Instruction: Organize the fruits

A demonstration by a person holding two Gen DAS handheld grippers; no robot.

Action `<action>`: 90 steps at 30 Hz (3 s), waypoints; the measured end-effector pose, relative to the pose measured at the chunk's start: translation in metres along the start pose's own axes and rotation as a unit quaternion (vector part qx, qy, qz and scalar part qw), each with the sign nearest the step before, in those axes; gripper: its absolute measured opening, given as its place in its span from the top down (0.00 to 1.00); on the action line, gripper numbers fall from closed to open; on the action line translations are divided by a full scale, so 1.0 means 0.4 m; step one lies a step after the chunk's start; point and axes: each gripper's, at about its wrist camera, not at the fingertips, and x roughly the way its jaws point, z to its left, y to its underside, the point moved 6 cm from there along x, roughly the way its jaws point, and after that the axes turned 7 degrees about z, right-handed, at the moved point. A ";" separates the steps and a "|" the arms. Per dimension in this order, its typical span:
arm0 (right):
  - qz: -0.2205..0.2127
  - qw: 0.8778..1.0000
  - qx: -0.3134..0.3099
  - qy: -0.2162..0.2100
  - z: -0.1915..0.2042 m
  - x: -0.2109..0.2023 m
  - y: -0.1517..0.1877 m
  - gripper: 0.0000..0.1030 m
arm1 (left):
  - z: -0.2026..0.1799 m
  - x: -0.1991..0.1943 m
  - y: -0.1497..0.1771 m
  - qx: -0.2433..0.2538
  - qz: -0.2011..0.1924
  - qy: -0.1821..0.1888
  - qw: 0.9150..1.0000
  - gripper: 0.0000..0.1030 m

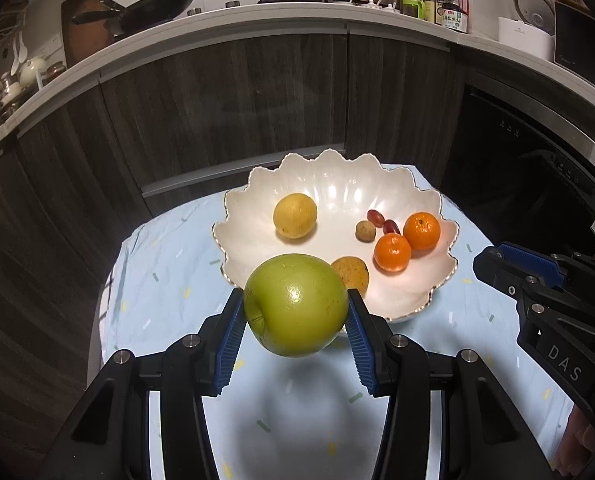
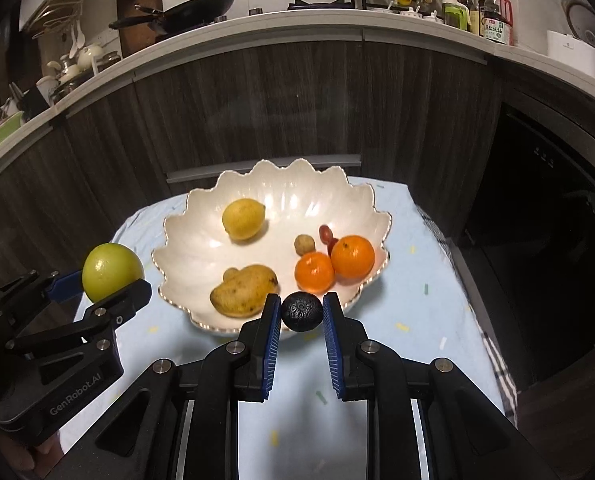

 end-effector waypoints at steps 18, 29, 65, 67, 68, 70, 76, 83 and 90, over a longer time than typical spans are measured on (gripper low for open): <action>0.020 1.000 0.021 0.004 0.004 0.089 -0.057 0.78 | 0.028 0.096 -0.075 0.017 0.016 0.009 1.000 0.53; 0.043 0.999 0.026 0.003 0.004 0.157 -0.054 0.78 | 0.044 0.171 -0.078 0.010 0.036 0.011 0.999 0.53; 0.063 0.997 0.035 0.015 -0.009 0.189 -0.043 0.35 | 0.072 0.173 -0.090 -0.008 0.035 -0.012 0.999 0.24; 0.059 0.997 0.036 0.017 -0.010 0.181 -0.044 0.33 | 0.072 0.165 -0.089 -0.008 0.033 -0.013 0.999 0.22; 0.058 0.998 0.036 0.017 -0.011 0.178 -0.043 0.33 | 0.071 0.161 -0.088 -0.009 0.033 -0.014 0.999 0.22; 0.057 0.998 0.036 0.016 -0.010 0.170 -0.042 0.33 | 0.069 0.153 -0.085 -0.009 0.032 -0.015 0.999 0.22; 0.046 0.998 0.035 0.016 -0.009 0.138 -0.043 0.33 | 0.066 0.119 -0.083 -0.012 0.026 -0.019 0.999 0.22; 0.031 0.999 0.033 0.015 -0.007 0.091 -0.041 0.33 | 0.060 0.067 -0.074 -0.016 0.016 -0.025 0.999 0.22; 0.014 0.999 0.030 0.013 -0.003 0.035 -0.035 0.33 | 0.053 0.004 -0.063 -0.019 0.003 -0.032 0.999 0.22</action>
